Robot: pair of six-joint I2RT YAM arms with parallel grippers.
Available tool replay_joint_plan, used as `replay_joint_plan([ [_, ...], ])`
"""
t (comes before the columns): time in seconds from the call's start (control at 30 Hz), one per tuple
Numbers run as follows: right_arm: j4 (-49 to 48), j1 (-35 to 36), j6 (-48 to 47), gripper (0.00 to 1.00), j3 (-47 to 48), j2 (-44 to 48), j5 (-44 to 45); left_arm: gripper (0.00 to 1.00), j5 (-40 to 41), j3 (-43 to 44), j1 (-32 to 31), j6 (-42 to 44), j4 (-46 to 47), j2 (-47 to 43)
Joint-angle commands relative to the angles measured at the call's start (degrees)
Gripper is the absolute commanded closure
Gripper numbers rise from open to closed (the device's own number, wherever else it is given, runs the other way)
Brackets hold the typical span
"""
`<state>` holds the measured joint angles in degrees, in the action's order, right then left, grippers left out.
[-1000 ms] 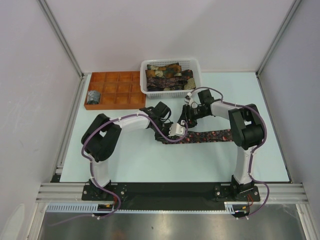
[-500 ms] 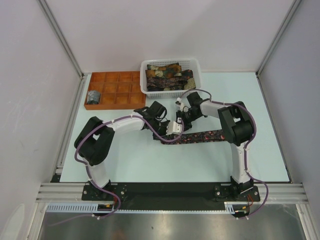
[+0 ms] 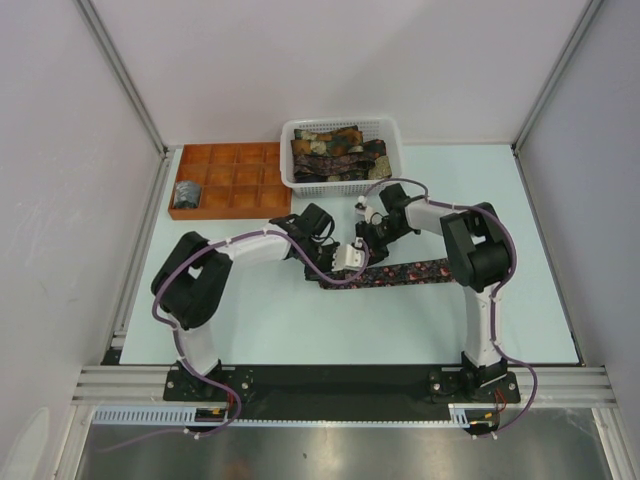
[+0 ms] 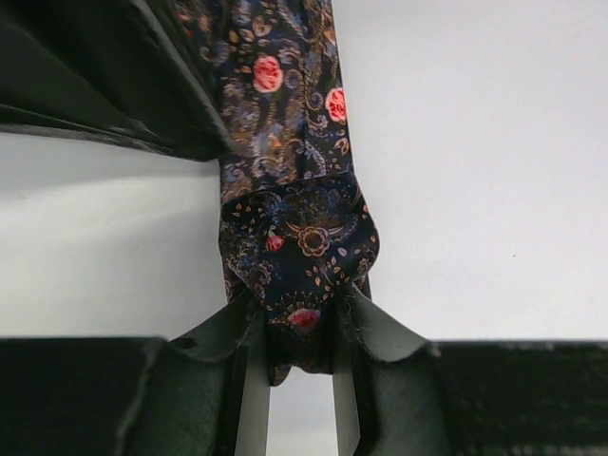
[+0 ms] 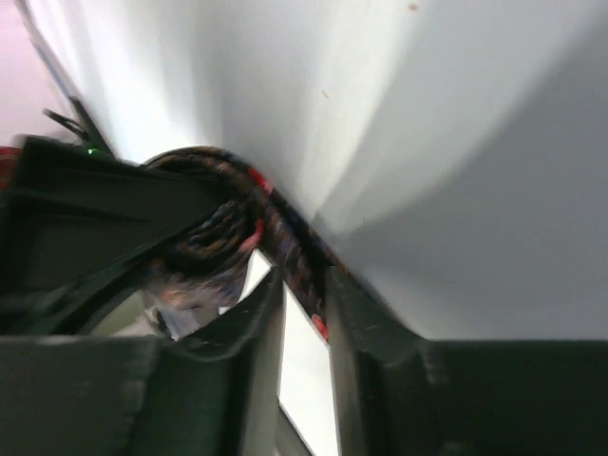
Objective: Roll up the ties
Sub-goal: Roll the tie at the center of the board.
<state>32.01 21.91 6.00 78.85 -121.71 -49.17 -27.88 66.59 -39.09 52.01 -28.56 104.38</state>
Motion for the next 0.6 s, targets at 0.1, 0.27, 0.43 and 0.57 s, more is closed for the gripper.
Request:
replay_joint_plan([
  [0.1, -9.1, -2.1, 10.5, 0.59, -6.9, 9.0, -8.0, 0.71, 1.8, 3.5, -0.9, 2.6, -5.0, 3.1],
  [0.27, -15.7, -0.2, 17.5, 0.56, -10.7, 8.2, -10.1, 0.68, 1.9, 4.8, -0.9, 2.3, -5.9, 4.0],
  [0.43, -23.2, 1.5, 22.4, 0.57, -12.4, 6.8, -10.2, 0.67, 1.6, 4.6, -1.0, 2.4, -5.9, 3.8],
  [0.57, -24.8, 2.5, 22.9, 0.62, -12.7, 6.2, -9.7, 0.66, 1.4, 4.5, -0.9, 2.3, -5.9, 3.8],
])
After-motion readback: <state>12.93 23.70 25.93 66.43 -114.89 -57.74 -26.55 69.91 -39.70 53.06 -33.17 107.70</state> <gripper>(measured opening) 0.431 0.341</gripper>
